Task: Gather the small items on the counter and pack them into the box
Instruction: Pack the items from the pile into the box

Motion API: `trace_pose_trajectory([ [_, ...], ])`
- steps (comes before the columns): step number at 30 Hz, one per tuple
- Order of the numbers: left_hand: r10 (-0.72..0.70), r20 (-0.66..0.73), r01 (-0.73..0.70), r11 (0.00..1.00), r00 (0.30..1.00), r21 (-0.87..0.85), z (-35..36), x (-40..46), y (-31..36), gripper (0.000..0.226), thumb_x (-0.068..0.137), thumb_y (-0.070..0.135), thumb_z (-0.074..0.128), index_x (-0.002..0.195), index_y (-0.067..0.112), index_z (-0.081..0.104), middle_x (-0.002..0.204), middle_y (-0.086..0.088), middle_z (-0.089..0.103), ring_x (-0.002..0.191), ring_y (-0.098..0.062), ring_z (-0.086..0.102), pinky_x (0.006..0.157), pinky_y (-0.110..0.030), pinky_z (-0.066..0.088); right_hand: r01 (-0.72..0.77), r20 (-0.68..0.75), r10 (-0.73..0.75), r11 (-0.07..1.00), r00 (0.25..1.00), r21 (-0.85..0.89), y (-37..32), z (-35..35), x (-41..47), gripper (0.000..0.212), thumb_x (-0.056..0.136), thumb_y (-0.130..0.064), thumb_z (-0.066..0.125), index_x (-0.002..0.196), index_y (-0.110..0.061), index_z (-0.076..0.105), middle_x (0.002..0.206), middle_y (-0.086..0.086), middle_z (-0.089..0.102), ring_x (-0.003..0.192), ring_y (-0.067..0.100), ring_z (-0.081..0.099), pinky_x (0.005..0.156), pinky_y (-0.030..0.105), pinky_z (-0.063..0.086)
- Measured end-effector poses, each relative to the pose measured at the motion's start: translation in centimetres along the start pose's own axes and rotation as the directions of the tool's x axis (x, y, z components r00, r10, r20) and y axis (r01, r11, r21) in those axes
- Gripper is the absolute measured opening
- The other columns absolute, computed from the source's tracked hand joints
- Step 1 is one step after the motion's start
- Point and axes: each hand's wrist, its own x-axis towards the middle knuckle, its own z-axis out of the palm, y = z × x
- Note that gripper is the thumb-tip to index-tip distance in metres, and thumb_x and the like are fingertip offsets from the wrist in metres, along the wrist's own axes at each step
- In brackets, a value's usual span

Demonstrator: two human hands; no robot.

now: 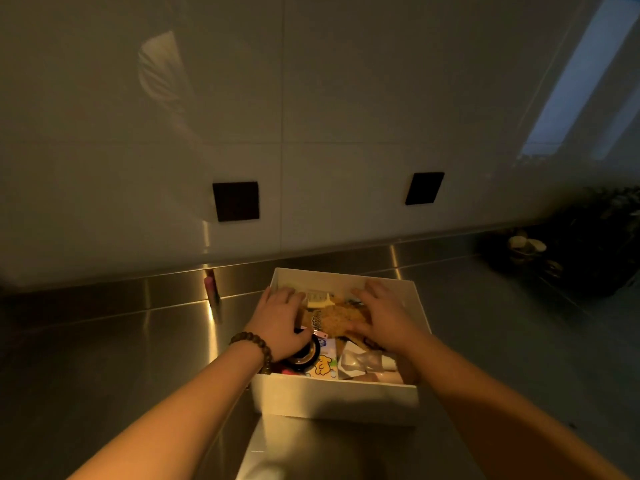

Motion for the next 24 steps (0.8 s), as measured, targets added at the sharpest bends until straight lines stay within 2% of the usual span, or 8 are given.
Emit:
trace_pose_trajectory([
  [3,-0.004,-0.016,0.001,0.986,1.000,-0.169,-0.5,-0.2,0.1,0.067,0.081,0.043,0.059,0.141,0.024,0.034,0.144,-0.002,0.036,0.132,-0.019,0.028,0.111,-0.031,0.012,0.058,-0.032,-0.061,0.996,0.998,-0.063,-1.9,0.3,1.7,0.080,0.084,-0.055,0.058,0.149,-0.031,0.018,0.161,0.002,0.005,0.147,0.023,0.000,0.118,0.044,0.010],
  [5,-0.036,-0.048,0.016,0.926,0.998,-0.377,-1.0,-0.6,-0.6,0.063,0.083,0.037,0.061,0.139,0.026,0.036,0.140,0.004,0.038,0.124,-0.011,0.036,0.102,-0.022,0.031,0.046,-0.024,-0.049,0.995,0.999,-0.083,-2.7,0.5,2.8,0.084,0.085,-0.058,0.055,0.150,-0.031,0.009,0.161,0.001,-0.001,0.147,0.023,-0.006,0.119,0.046,0.006],
  [7,-0.097,-0.105,0.031,0.860,0.990,-0.510,-1.3,-1.6,-2.0,0.056,0.084,0.040,0.059,0.136,0.030,0.039,0.131,0.013,0.040,0.116,-0.003,0.039,0.089,-0.012,0.033,0.010,0.014,-0.008,0.993,1.000,-0.117,-2.9,0.9,3.6,0.087,0.086,-0.061,0.050,0.151,-0.030,0.002,0.161,0.003,-0.003,0.146,0.025,-0.008,0.118,0.047,0.003],
  [11,-0.318,-0.188,0.188,0.845,0.929,-0.501,-0.5,-3.5,-7.5,0.047,0.087,0.038,0.058,0.131,0.026,0.046,0.127,0.010,0.046,0.116,-0.006,0.044,0.091,-0.019,0.036,-0.003,-0.032,-0.003,0.985,0.999,-0.175,-2.5,2.2,4.0,0.085,0.087,-0.067,0.041,0.152,-0.027,0.002,0.161,0.003,0.003,0.147,0.025,-0.003,0.119,0.047,0.005],
  [16,-0.620,-0.182,0.443,0.707,0.763,-0.552,-0.5,-2.8,-13.0,0.036,0.087,0.037,0.061,0.119,0.021,0.054,0.111,0.002,0.054,0.102,-0.015,0.054,0.081,-0.025,0.041,0.001,-0.093,-0.016,0.987,0.996,-0.158,-1.8,3.3,4.3,0.084,0.085,-0.071,0.033,0.151,-0.030,0.003,0.160,0.001,0.007,0.146,0.022,0.000,0.119,0.044,0.008],
  [19,-0.720,-0.100,0.488,0.558,0.686,-0.671,-0.5,-0.7,-14.9,0.041,0.087,0.053,0.055,0.110,0.020,0.055,0.109,0.001,0.059,0.099,-0.017,0.058,0.082,-0.027,0.045,-0.004,-0.075,-0.007,0.987,0.997,-0.158,-1.9,3.6,4.6,0.086,0.086,-0.070,0.036,0.151,-0.029,0.000,0.160,0.001,0.004,0.146,0.021,-0.003,0.119,0.041,0.004],
  [21,-0.742,-0.056,0.493,0.497,0.668,-0.714,0.1,0.6,-16.0,0.041,0.086,0.045,0.061,0.113,0.015,0.054,0.111,-0.003,0.060,0.103,-0.021,0.058,0.086,-0.028,0.044,0.000,-0.077,-0.011,0.990,0.997,-0.139,-1.9,3.6,4.6,0.087,0.085,-0.070,0.039,0.151,-0.028,0.001,0.160,0.001,0.005,0.146,0.021,-0.003,0.119,0.038,0.003],
  [24,-0.773,-0.029,0.539,0.468,0.634,-0.700,1.3,2.0,-17.3,0.035,0.081,0.030,0.072,0.104,0.012,0.054,0.100,-0.005,0.060,0.096,-0.024,0.058,0.079,-0.028,0.043,0.014,-0.078,-0.027,0.987,0.997,-0.157,-1.9,3.5,4.5,0.089,0.083,-0.071,0.036,0.152,-0.024,0.004,0.160,0.004,0.007,0.146,0.022,-0.001,0.117,0.037,0.003],
])
